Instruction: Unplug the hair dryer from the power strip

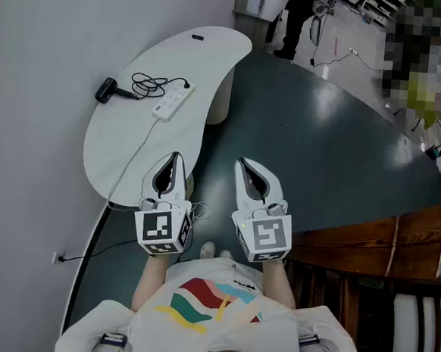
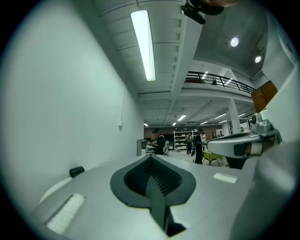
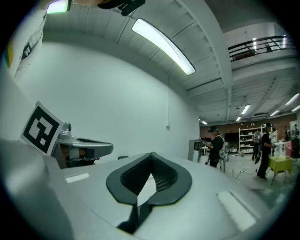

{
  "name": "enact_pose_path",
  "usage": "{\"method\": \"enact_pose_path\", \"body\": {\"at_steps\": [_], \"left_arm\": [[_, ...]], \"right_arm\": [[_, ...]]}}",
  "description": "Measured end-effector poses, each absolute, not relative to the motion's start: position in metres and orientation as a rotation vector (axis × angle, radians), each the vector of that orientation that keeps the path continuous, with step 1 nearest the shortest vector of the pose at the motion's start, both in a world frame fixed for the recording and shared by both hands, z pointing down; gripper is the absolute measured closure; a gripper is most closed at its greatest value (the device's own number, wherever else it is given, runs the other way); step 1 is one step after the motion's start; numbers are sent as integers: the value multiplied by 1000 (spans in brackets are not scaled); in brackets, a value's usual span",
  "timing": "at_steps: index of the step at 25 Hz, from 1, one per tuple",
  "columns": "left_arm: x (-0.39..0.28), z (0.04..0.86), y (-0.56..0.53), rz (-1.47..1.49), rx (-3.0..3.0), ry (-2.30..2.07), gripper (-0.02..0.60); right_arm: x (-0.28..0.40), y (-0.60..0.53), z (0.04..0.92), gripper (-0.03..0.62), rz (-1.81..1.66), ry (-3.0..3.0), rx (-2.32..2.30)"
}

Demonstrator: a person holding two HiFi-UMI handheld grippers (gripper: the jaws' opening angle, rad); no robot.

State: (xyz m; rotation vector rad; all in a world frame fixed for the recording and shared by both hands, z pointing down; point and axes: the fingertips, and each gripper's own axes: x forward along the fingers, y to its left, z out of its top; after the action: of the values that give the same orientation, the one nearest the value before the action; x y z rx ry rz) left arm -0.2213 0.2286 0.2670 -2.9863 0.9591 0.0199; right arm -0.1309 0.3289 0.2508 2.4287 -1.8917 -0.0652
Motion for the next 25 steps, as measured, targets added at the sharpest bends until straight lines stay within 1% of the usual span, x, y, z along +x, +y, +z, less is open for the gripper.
{"method": "enact_pose_path", "body": {"at_steps": [17,25], "left_arm": [[-221,268,199,48,-3007,932,581],[-212,285,165,37,-3041,926,581]], "right_arm": [[-134,301,273,582,40,-1911,2458],[-114,289,286,582,69,-1854,2539]]}}
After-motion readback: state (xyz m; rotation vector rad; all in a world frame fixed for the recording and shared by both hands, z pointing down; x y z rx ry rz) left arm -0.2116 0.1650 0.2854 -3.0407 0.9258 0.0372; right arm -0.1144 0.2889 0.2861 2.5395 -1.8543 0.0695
